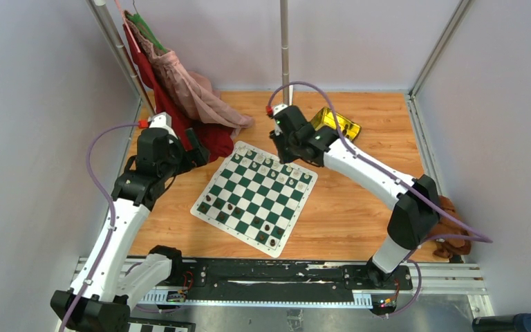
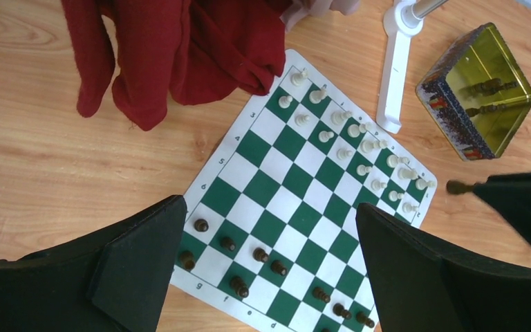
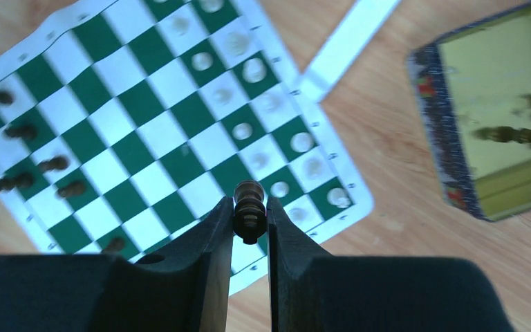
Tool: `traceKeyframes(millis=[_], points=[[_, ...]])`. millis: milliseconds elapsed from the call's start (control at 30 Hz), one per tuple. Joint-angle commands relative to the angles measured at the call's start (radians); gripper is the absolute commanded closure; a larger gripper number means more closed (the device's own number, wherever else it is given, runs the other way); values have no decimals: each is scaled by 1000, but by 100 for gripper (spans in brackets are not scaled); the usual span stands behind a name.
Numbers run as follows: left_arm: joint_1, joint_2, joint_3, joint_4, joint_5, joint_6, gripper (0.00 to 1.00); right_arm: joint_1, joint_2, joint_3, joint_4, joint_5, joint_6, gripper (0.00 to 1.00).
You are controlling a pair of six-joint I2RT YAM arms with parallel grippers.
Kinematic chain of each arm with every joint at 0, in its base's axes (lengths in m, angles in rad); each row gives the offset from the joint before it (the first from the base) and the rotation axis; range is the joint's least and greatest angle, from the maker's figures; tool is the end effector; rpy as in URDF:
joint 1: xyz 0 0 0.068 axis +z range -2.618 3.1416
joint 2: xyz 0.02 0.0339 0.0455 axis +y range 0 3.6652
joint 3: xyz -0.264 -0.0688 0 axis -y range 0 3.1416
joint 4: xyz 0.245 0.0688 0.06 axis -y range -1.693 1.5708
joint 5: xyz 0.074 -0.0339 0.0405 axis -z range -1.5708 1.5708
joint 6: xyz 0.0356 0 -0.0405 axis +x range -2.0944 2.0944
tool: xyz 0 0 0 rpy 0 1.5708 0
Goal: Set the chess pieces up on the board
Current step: Place the chess piece on the chessboard.
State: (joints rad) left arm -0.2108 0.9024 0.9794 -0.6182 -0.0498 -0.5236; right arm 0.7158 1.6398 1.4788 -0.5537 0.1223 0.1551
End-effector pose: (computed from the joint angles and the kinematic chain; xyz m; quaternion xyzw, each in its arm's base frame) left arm 0.1861 -0.0380 0.3429 -0.1476 0.8576 -0.1565 0.4672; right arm 0.2837 0.2410 0.3252 -0.2269 0.8796 0.1244 0.3991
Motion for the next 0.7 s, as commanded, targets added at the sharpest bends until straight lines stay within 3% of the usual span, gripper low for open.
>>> traceKeyframes(millis=[0, 300, 667], points=[[7, -27, -10, -35, -30, -10, 0, 111, -25, 29, -61, -26, -10, 100], [7, -50, -1, -113, -141, -26, 0, 312, 21, 32, -73, -40, -16, 100], [7, -65, 14, -182, -292, -34, 0, 434, 130, 96, -114, -81, -54, 100]])
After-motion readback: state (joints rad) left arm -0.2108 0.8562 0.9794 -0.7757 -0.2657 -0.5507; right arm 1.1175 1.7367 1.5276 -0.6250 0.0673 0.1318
